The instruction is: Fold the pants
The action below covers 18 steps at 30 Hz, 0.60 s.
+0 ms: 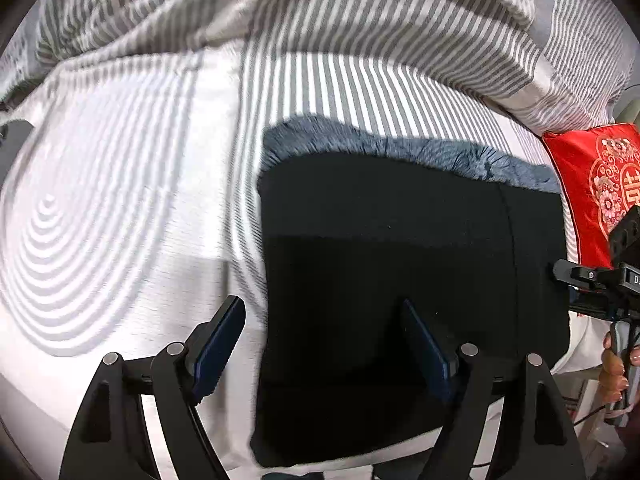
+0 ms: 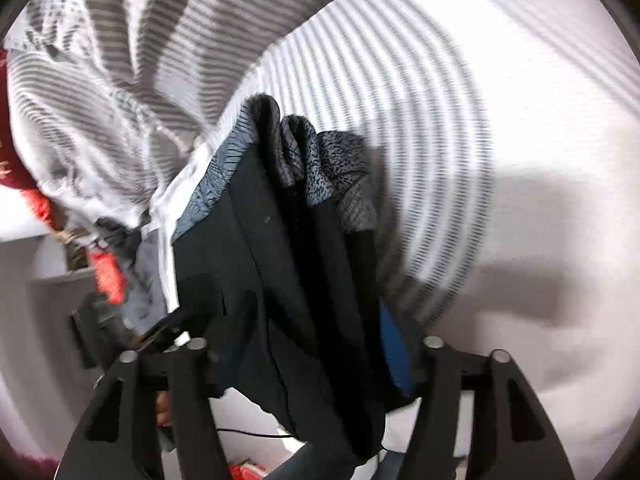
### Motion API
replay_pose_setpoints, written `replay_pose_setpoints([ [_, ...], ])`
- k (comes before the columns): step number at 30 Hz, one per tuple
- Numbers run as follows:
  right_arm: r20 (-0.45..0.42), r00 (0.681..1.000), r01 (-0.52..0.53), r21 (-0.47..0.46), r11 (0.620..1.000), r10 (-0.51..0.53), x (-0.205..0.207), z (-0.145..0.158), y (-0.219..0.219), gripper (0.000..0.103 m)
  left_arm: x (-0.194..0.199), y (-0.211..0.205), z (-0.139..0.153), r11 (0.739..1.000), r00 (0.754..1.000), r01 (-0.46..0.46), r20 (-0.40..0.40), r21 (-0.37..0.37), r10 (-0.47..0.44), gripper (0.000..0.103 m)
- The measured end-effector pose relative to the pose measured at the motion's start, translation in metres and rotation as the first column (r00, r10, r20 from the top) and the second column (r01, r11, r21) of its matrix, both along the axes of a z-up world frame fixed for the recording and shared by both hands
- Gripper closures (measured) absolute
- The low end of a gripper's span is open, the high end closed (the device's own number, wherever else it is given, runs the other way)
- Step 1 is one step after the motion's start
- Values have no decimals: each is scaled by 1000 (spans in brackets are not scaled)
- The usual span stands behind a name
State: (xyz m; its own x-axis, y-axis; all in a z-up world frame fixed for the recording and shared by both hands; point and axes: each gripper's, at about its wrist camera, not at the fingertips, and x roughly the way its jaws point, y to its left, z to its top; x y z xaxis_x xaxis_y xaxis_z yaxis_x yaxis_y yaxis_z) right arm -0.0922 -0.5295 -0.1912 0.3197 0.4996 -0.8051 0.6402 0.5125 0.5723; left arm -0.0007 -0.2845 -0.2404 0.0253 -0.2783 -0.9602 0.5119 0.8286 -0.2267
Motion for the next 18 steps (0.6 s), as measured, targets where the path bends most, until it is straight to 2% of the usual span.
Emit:
replay_pose_setpoints([
  [3,-26,999,28,-95,995,-31,-8,22,-3,36,2,13,24,1000,997,1,73,11,-2,22],
  [5,-3,1000,23,-166,986,-24,-6,43,-1,36,11,14,30,1000,994,-7,108,9,6,22],
  [6,9,1000,18,-193,981,-17,-2,50,0,41,14,12,33,1000,993,-9,118,4,8,22],
  [7,29,1000,8,-223,975,-1,4,59,2,57,16,9,35,1000,992,-8,127,-1,8,22],
  [9,54,998,-19,-254,967,34,20,67,9,73,19,-1,38,1000,990,3,139,-3,-3,22],
  [13,61,996,-53,-262,964,71,46,65,19,74,25,-34,27,1000,992,12,128,-5,-11,22],
  [15,37,996,-65,-267,962,78,52,58,23,74,22,-45,19,1000,993,22,114,3,-22,22],
  [18,-57,993,-111,-280,954,99,47,31,29,74,12,-56,-8,996,992,29,119,89,-40,22],
])
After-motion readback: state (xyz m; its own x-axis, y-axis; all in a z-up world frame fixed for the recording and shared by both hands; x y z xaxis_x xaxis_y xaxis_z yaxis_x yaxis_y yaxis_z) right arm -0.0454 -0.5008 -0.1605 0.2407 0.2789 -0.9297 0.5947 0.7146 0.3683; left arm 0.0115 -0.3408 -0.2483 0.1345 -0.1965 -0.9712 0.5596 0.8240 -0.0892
